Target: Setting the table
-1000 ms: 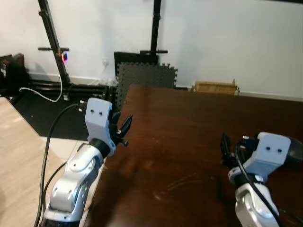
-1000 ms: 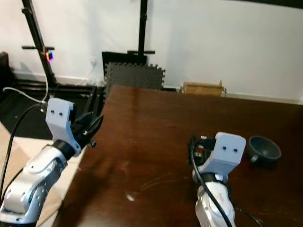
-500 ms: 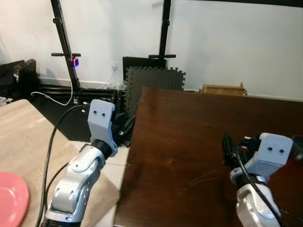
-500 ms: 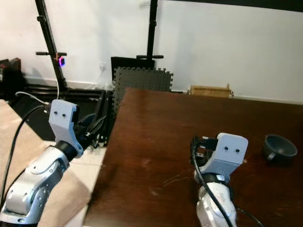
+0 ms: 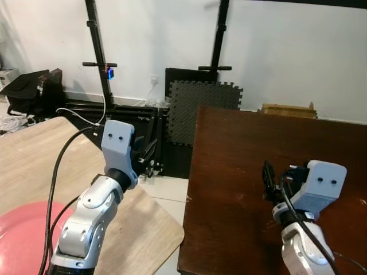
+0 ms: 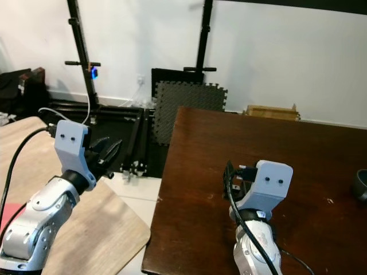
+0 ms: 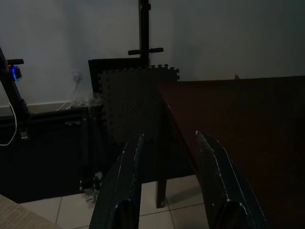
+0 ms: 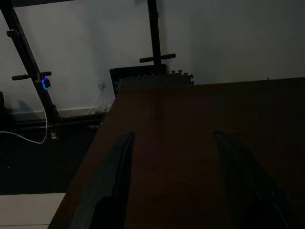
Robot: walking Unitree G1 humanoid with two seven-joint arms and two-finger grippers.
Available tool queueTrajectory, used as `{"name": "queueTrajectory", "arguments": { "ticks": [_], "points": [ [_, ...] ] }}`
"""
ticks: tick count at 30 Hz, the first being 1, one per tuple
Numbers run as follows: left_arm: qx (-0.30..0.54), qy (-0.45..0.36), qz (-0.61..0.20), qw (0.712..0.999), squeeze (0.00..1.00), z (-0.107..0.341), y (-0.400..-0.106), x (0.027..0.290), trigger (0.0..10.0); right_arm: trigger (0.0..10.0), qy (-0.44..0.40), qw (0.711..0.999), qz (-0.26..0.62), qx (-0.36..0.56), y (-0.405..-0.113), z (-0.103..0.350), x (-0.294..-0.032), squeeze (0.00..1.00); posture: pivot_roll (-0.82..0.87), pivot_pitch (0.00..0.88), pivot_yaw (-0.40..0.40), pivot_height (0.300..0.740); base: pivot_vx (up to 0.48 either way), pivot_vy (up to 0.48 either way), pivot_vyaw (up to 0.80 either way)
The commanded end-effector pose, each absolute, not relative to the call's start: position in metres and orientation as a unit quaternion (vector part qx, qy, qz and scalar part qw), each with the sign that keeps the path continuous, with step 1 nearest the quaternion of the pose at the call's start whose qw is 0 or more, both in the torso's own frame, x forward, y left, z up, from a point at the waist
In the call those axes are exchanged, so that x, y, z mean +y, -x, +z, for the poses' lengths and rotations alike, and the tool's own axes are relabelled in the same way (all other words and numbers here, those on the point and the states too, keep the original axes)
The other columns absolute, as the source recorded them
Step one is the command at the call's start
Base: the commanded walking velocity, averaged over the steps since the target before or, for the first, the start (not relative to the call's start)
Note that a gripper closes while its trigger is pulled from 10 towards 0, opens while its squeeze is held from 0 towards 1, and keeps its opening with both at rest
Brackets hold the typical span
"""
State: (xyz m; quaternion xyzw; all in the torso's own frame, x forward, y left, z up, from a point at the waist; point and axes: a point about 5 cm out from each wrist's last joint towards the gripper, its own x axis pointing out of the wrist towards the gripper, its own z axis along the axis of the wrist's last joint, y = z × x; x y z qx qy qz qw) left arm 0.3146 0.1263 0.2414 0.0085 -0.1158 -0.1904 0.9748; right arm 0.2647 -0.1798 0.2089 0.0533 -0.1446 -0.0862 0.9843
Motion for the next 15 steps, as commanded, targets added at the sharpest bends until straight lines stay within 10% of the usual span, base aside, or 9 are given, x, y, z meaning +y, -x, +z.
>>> {"name": "queueTrajectory", "arguments": {
  "ticks": [1,15],
  "points": [
    [-0.112,-0.013,-0.197,0.974,0.0,0.2395,-0.3138,0.1226,10.0,10.0,-0.049,0.985,-0.094,-0.139,-0.2636,0.2063,-0.1824,0.0,0.0,0.033,0.027,0.74,0.0,0.0,0.0],
    [-0.11,-0.016,-0.202,0.973,0.0,0.2385,-0.3141,0.1204,10.0,10.0,-0.049,0.985,-0.095,-0.139,-0.263,0.2057,-0.1824,0.0,0.0,0.033,0.029,0.74,0.0,0.0,0.0]
  ]
}}
